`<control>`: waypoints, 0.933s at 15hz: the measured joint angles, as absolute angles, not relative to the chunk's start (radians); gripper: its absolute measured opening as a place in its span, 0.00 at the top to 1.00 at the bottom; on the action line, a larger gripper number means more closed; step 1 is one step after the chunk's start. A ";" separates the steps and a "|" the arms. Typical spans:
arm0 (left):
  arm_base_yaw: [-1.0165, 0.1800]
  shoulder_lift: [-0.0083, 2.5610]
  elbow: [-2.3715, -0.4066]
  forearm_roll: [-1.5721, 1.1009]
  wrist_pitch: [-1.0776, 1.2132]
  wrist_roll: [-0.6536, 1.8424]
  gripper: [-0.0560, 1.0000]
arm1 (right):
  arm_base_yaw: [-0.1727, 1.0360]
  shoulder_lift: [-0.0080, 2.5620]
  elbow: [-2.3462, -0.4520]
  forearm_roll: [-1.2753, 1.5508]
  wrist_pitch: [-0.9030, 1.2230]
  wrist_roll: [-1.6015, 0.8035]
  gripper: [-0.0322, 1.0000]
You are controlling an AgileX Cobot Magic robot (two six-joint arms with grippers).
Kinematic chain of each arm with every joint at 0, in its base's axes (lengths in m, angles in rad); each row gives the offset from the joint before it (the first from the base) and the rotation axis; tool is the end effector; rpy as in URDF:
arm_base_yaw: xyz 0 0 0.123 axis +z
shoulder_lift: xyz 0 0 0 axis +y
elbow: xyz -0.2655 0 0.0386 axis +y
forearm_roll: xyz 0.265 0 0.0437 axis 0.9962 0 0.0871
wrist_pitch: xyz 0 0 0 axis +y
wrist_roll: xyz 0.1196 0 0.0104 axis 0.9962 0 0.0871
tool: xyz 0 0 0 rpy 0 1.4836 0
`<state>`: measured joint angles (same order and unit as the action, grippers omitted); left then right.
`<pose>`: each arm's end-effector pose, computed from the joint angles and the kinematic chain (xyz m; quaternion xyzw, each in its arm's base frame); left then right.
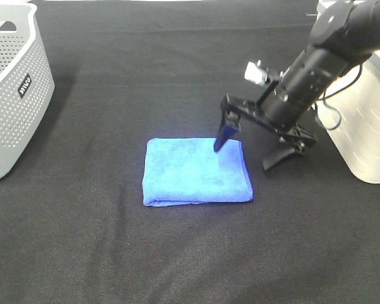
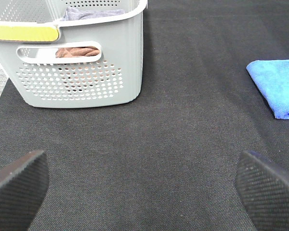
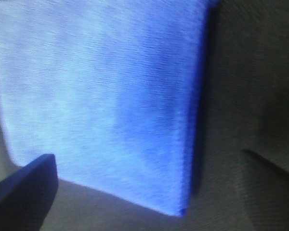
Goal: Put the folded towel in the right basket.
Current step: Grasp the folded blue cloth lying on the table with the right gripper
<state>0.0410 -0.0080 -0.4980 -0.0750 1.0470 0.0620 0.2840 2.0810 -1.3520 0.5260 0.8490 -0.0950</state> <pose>0.0528 -0.0056 0.2737 0.0102 0.8474 -0.0102 0.5308 0.3779 0.1575 0.0820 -0.0208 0.9784 0.2046 0.0194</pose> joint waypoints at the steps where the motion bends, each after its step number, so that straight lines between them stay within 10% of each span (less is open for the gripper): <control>1: 0.041 -0.008 -0.498 -0.075 1.047 0.062 0.02 | 0.284 2.081 -1.352 0.526 0.849 -0.095 0.03; 14: 0.041 -0.008 -0.498 -0.075 1.047 0.062 0.02 | 0.444 2.233 -1.385 0.779 0.653 -0.147 0.12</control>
